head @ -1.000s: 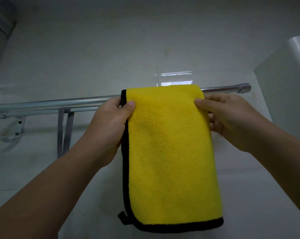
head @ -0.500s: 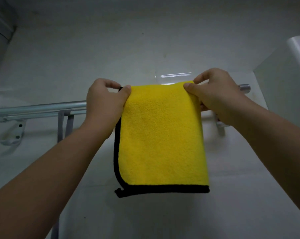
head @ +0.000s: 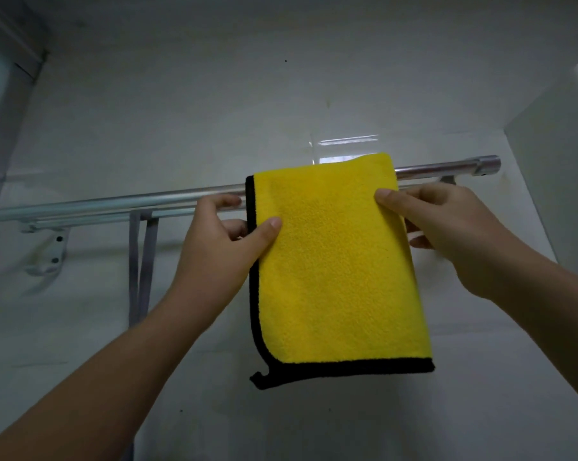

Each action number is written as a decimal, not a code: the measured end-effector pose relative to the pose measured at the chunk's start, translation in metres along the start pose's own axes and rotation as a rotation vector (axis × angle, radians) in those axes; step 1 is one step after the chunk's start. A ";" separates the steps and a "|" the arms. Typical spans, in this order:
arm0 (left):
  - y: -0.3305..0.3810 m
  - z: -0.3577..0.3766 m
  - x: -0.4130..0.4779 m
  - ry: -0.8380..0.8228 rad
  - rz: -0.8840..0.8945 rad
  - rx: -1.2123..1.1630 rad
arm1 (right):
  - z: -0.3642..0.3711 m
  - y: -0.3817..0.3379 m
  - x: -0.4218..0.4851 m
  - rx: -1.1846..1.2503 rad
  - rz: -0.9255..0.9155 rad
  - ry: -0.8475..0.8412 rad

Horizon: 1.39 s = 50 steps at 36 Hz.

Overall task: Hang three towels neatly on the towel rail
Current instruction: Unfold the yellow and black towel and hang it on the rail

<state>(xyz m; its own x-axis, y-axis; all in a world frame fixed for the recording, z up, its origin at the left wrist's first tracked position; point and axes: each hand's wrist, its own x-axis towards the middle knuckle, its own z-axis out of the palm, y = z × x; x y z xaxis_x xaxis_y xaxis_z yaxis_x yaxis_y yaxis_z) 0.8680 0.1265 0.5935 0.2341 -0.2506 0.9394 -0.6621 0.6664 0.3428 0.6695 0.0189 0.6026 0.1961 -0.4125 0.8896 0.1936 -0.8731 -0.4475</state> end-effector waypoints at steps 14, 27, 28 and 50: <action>0.009 0.005 0.012 -0.244 -0.223 -0.277 | 0.003 0.001 0.009 0.281 0.186 -0.275; -0.002 0.007 0.010 -0.201 -0.170 -0.273 | -0.001 0.011 0.005 0.336 0.151 -0.318; -0.002 0.008 0.010 -0.196 -0.164 -0.280 | -0.001 0.012 0.005 0.344 0.147 -0.321; -0.040 0.016 -0.036 -0.173 -0.248 -0.388 | 0.011 0.044 -0.022 0.421 0.200 -0.349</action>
<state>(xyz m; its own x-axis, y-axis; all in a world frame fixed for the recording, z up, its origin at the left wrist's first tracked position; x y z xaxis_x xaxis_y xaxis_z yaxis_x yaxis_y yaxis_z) 0.8746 0.0975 0.5454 0.2079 -0.5257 0.8249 -0.2801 0.7760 0.5651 0.6845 -0.0073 0.5623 0.5601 -0.3863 0.7328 0.4714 -0.5788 -0.6654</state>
